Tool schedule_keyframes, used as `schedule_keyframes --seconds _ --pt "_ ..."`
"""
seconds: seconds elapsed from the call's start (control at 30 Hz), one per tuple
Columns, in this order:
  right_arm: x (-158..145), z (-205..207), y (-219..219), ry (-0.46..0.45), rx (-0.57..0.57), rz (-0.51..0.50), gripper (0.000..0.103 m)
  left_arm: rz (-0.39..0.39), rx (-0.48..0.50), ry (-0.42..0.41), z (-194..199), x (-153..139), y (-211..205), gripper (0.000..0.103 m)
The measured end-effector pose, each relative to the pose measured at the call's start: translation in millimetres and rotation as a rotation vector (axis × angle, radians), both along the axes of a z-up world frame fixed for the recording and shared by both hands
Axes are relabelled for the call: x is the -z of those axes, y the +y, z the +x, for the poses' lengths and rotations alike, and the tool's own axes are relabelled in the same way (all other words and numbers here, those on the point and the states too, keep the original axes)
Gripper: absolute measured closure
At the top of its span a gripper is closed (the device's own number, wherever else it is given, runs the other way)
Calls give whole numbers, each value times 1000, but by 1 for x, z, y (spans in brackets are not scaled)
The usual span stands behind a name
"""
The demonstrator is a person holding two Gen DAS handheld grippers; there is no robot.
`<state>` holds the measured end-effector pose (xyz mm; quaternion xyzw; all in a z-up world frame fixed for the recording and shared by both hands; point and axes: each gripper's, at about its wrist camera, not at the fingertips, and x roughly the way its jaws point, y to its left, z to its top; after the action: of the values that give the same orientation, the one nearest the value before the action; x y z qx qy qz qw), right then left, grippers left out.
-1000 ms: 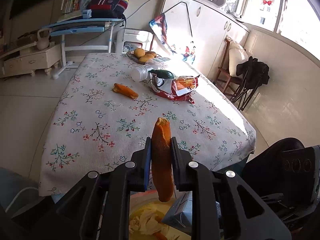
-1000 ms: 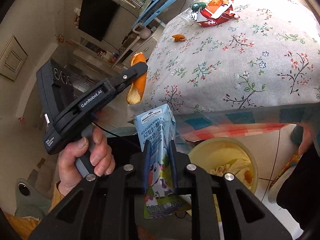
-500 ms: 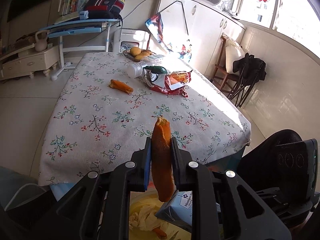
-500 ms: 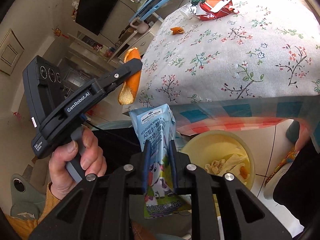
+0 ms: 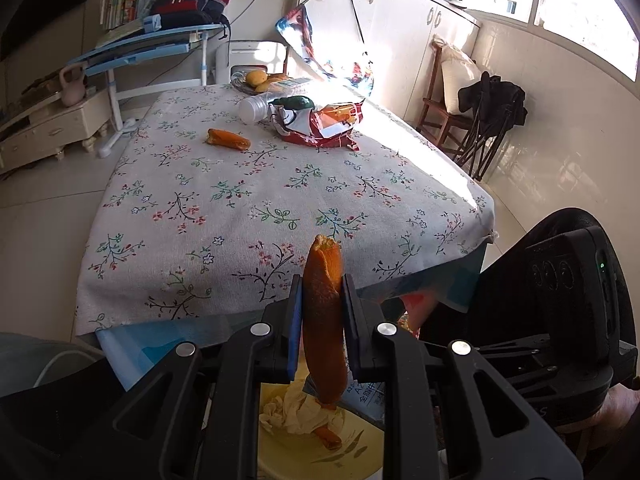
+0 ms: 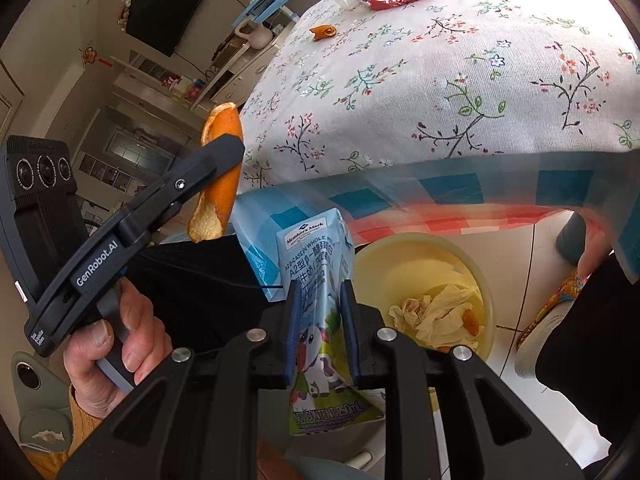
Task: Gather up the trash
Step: 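Open both tools over the yellow basin to drop peel and carton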
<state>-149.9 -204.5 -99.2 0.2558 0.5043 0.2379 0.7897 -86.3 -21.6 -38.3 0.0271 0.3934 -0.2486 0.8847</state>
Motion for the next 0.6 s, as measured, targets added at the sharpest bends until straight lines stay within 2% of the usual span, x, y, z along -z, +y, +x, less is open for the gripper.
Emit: schedule_keyframes --seconds 0.07,0.27,0.4,0.47,0.5,0.57,0.6 --pt "0 -1 -4 1 22 -4 70 21 6 24 -3 5 -1 85" --pt "-9 -5 -17 -46 94 3 69 99 64 122 -13 27 -12 85" --pt "-16 -7 -27 -81 154 8 66 154 127 225 -19 48 -22 84" --pt "-19 -7 -33 -93 181 12 65 195 144 234 -24 53 -29 79" --pt "-20 -7 -36 -96 190 14 64 203 149 230 -25 54 -31 75" --pt "-20 -8 -38 -101 204 16 62 205 146 214 -27 51 -30 62" --pt "-20 -8 -38 -103 209 15 61 201 140 206 -28 49 -29 60"
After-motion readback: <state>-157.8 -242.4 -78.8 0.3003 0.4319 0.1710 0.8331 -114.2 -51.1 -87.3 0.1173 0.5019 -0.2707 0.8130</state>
